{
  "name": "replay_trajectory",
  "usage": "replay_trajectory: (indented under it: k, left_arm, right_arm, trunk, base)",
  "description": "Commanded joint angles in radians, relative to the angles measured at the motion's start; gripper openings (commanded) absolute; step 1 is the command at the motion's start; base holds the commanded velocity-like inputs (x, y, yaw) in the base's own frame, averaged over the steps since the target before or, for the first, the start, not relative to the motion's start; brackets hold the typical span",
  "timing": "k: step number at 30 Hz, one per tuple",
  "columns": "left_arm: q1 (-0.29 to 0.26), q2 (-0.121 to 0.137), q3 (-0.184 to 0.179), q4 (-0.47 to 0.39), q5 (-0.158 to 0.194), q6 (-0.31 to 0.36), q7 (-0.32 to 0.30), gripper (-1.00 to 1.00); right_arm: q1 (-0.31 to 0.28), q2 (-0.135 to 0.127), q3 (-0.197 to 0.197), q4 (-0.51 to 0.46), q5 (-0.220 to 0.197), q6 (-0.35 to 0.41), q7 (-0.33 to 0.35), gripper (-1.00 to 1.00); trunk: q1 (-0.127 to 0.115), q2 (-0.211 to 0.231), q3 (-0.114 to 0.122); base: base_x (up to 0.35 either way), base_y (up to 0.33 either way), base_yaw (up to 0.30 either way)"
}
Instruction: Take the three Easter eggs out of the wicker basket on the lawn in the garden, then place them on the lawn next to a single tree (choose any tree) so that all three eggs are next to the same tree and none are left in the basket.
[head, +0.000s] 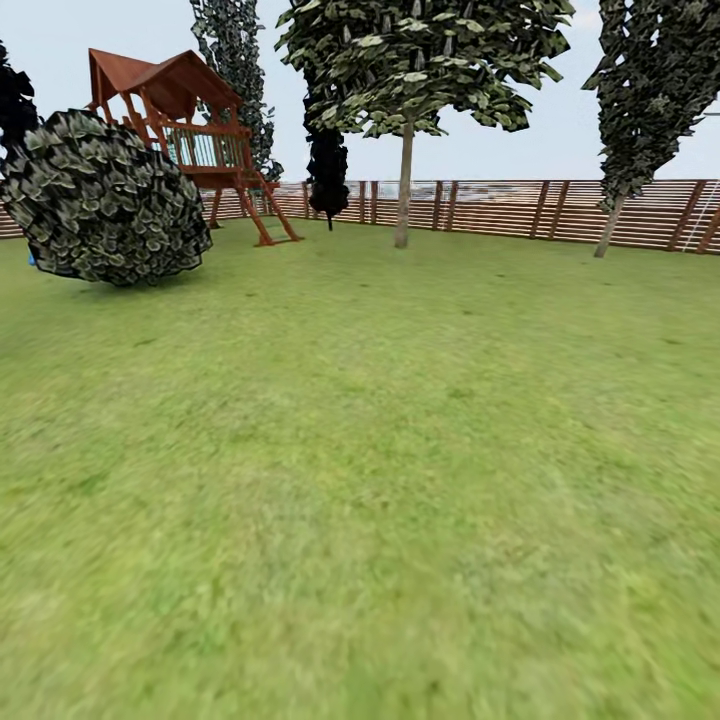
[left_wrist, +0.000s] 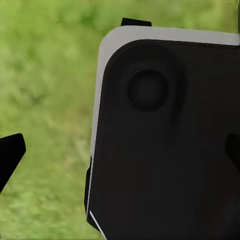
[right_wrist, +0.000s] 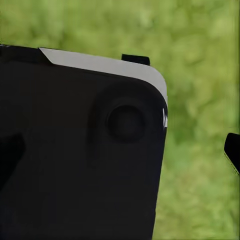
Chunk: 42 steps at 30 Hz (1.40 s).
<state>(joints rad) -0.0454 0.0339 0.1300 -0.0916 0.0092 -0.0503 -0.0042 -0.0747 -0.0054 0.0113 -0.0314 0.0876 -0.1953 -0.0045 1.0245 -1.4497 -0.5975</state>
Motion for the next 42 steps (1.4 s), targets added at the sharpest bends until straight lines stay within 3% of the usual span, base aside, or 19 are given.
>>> replay_trajectory:
  k: [1, 42]
  left_arm:
    - [-0.001, 0.0, 0.005, 0.001, 0.001, -0.003, 0.0, 1.0]
    - [-0.001, 0.0, 0.005, 0.001, 0.001, -0.003, 0.0, 1.0]
  right_arm:
    - [-0.001, 0.0, 0.0, 0.001, 0.009, -0.003, 0.0, 1.0]
    - [-0.001, 0.0, 0.001, 0.001, 0.009, -0.003, -0.002, 1.0]
  trunk:
    - [0.001, 0.0, -0.001]
    - [0.001, 0.0, -0.001]
  base:
    - [0.324, 0.0, 0.0]
    - [0.324, 0.0, 0.0]
